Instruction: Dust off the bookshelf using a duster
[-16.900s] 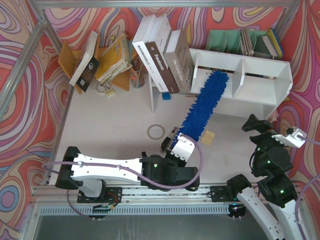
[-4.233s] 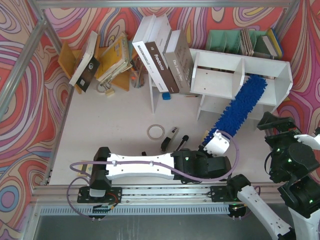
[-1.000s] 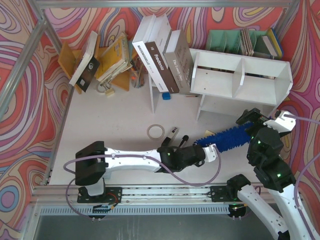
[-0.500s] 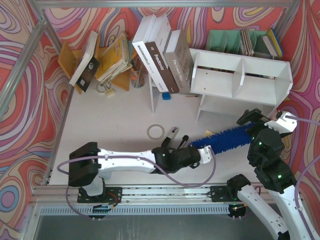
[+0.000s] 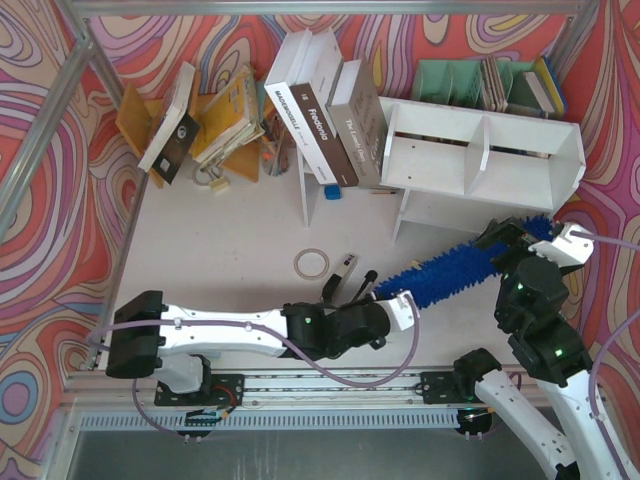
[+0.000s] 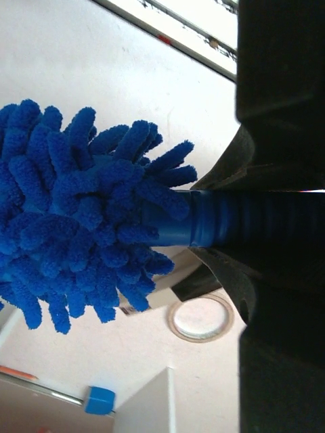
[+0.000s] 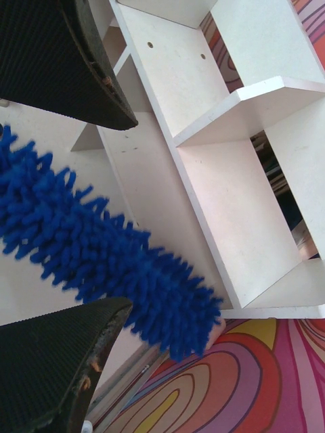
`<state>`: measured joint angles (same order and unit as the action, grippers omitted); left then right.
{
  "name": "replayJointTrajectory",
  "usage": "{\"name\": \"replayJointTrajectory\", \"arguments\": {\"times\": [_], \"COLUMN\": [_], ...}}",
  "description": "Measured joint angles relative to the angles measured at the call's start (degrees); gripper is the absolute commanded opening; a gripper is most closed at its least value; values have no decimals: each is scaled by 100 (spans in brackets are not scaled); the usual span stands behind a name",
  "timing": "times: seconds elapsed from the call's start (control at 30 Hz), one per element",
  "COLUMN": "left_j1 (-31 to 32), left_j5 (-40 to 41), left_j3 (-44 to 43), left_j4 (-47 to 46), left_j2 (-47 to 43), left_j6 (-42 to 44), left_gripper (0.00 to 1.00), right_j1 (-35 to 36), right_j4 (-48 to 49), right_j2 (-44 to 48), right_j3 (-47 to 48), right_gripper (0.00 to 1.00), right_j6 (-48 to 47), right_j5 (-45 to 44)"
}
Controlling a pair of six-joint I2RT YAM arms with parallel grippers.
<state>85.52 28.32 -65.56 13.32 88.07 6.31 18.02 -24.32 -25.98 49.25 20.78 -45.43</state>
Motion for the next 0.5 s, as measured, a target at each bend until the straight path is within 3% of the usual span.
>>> {"name": "replayJointTrajectory", "arguments": {"times": [0.27,0.5], "left_j1": [-4,22], "left_j5": [789,1064], "left_j3": [621,896], "left_j4": [481,1508], "left_j2": [-1108,-2149], "left_j6": [-511,-1241], "left_gripper": [0,0], "right_j1": [0,0], "right_j4": [2,2], "right_j2": [0,0], "right_j3": [-15,-15], "right_gripper": [99,99], "right_j6": [0,0], "right_j5": [2,2]}}
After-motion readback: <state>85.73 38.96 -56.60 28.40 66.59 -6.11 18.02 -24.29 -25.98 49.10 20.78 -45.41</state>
